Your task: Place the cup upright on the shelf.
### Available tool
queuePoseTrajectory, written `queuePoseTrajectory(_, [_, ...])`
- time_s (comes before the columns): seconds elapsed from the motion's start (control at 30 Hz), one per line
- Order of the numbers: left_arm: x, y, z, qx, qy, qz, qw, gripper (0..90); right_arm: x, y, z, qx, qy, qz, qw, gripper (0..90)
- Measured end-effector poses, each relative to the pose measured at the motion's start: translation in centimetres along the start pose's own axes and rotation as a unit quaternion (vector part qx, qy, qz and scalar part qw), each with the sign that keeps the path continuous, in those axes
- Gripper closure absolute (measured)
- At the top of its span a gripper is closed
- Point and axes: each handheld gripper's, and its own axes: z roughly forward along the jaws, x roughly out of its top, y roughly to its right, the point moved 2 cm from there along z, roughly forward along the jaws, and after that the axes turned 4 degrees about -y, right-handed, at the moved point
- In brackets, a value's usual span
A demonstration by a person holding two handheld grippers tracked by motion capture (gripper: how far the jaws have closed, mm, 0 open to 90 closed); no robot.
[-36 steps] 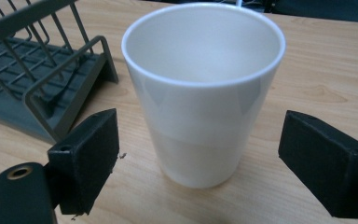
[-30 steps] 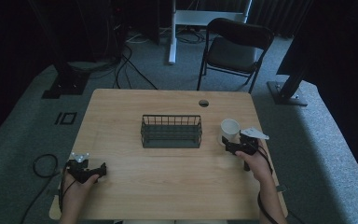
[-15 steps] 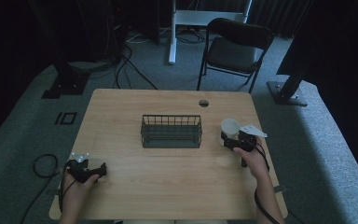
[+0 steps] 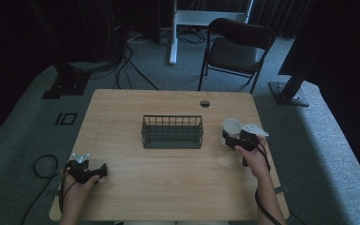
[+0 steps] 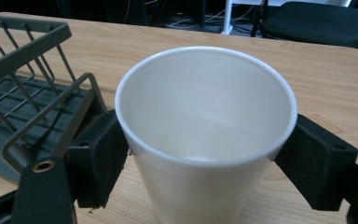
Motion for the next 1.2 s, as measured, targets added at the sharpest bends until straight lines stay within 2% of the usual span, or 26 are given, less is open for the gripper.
queuePoseTrajectory(0.2, [0.0, 0.0, 0.0, 0.0, 0.0, 0.0, 1.0, 1.1, 0.4, 0.3, -0.6, 0.0, 0.001, 0.011, 0.9999, 20.1])
queuePoseTrajectory(0.53, [0.0, 0.0, 0.0, 0.0, 0.0, 0.0, 1.0, 1.1, 1.1, -0.1, -1.1, 0.012, -0.006, 0.002, 0.9999, 20.2])
queuePoseTrajectory(0.67, [0.0, 0.0, 0.0, 0.0, 0.0, 0.0, 1.0, 1.1, 1.7, -0.3, -1.4, 0.015, -0.001, 0.003, 0.9999, 20.2])
queuePoseTrajectory(1.2, [0.0, 0.0, 0.0, 0.0, 0.0, 0.0, 1.0, 1.1, 4.4, -2.1, -2.3, 0.028, 0.004, -0.01, 0.9996, 20.3])
